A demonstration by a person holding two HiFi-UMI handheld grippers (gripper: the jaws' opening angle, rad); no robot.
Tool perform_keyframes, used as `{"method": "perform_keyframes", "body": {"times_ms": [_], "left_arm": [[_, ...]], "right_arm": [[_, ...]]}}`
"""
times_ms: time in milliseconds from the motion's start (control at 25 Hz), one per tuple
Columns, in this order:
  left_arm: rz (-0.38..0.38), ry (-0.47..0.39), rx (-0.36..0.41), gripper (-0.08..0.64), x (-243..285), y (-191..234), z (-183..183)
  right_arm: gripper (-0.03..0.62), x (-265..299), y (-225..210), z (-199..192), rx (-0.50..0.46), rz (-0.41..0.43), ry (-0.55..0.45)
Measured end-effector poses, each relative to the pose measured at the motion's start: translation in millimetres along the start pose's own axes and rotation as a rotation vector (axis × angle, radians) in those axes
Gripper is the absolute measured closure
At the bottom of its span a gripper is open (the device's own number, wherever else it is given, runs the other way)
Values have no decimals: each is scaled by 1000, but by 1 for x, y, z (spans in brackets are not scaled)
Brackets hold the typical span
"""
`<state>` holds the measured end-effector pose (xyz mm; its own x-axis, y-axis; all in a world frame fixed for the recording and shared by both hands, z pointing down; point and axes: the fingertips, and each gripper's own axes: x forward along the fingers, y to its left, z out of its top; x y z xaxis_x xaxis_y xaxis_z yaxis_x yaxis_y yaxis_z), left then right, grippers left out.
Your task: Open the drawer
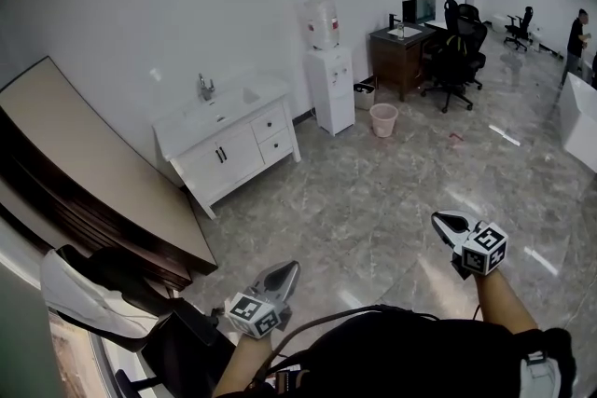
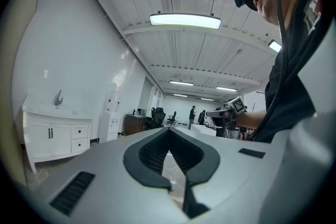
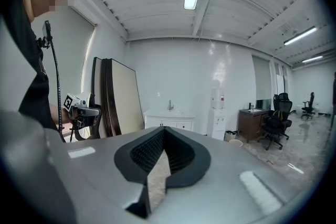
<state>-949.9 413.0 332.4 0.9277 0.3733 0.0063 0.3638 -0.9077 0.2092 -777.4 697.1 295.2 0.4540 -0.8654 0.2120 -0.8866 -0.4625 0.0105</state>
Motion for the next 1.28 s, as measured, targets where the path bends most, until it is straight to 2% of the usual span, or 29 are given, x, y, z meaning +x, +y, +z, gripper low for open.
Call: {"method": "perform_keyframes", "body": {"times_ms": [280, 680, 1040, 1280], "left_arm": [[34, 0, 23, 560, 64, 1, -6], [127, -75, 42, 560, 190, -25, 12], [131, -62, 27, 560, 285, -42, 4], [105, -35, 24, 560, 332, -19, 0]], "right_arm": [[595, 19, -69, -4, -7, 42, -21], [595, 25, -215, 17, -52, 115, -50], [595, 27, -311, 5, -34, 127, -47], [595, 46, -349, -13, 0, 106, -22]]}}
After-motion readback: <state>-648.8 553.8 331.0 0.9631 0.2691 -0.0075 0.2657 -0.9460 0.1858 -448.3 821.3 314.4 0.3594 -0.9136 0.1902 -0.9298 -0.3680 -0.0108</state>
